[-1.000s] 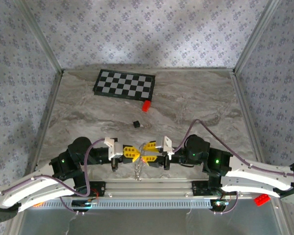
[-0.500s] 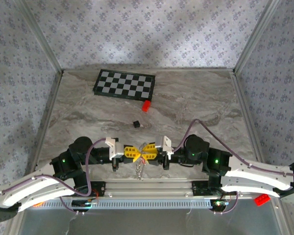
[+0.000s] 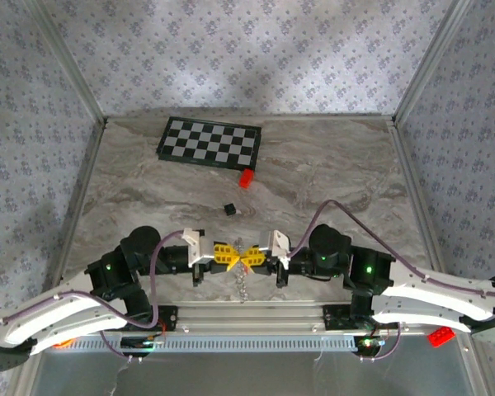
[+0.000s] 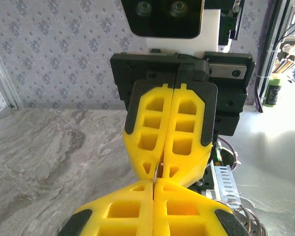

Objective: Put the keys on the keyring

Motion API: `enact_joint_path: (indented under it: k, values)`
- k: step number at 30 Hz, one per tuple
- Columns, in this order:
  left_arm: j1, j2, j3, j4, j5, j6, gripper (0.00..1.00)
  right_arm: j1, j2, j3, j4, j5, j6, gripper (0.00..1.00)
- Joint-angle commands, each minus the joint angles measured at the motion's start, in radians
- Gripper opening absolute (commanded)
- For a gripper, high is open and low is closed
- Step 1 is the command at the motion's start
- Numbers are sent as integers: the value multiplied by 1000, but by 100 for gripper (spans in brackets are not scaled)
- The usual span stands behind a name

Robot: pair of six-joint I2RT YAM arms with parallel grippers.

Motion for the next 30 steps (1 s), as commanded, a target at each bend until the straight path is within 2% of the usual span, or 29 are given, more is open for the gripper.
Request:
enact_joint_path:
  k: [1, 6, 12, 14, 19, 21, 30]
  values:
    - [-1, 2, 86, -107, -40, 22, 15, -14, -24, 81, -120, 5, -57, 0]
    - [-2, 34, 185, -283, -79, 35, 29, -35, 9, 182, -302, 13, -94, 0]
    - [-2, 102, 249, -368, -104, 31, 37, -40, 111, 314, -516, 154, -138, 0]
    - [-3, 139, 268, -380, -132, 31, 37, -39, 135, 337, -559, 158, -151, 0]
    - [-3, 178, 256, -318, -96, 27, 39, -40, 188, 397, -639, 141, -169, 0]
    - [-3, 188, 250, -315, -97, 32, 35, -40, 195, 408, -653, 112, -172, 0]
    - [-3, 208, 230, -285, -84, 28, 34, -59, 221, 407, -613, 7, -176, 0]
